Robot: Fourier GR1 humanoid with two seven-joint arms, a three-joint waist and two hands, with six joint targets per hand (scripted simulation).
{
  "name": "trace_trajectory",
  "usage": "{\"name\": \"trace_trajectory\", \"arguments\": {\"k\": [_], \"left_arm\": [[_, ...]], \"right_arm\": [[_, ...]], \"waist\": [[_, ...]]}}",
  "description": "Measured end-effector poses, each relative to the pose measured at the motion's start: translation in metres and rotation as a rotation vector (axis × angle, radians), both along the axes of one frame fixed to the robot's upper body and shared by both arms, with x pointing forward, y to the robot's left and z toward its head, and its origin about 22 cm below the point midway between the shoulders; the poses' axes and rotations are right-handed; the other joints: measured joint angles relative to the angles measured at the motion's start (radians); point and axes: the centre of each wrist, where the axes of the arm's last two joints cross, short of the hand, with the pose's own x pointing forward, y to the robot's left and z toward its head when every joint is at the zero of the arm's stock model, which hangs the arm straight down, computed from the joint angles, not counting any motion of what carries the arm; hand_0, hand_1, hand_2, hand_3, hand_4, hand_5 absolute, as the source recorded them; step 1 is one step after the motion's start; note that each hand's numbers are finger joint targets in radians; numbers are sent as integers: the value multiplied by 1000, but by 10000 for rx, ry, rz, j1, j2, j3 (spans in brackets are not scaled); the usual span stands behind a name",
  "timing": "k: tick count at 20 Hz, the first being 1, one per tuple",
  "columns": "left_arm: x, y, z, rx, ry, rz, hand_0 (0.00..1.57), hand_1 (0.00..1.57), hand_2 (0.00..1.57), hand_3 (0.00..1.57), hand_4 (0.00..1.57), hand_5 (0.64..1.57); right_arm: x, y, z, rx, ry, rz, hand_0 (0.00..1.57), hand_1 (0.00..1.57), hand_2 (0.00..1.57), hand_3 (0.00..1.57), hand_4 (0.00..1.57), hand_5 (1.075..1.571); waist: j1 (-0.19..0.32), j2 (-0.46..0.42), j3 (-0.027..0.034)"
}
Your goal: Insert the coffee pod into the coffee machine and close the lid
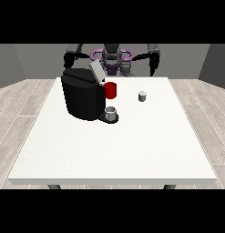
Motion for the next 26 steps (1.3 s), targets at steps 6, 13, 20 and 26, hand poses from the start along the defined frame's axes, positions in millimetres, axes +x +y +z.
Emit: {"name": "trace_trajectory", "arguments": {"k": [6,13,20,26], "left_arm": [[21,26,-3,1894,130,165,0,0,0,0,0,1571],[50,52,0,3919,106,744,0,0,0,0,0,1571],[73,69,-2,4919,683,742,0,0,0,0,0,1571],[91,74,2,5676,1156,411,0,0,0,0,0,1571]], "right_arm": [[12,15,18,-73,-799,574,0,0,0,0,302,1571],[24,23,33,-129,-1647,1121,0,0,0,0,419,1571],[30,25,33,-335,-1679,1018,0,0,0,0,491,1571],[38,29,31,-458,-1414,705,0,0,0,0,518,1571]], "waist": [[-561,722,-9],[-1120,1724,-9],[-1351,2314,-9],[-1332,2580,10]]}}
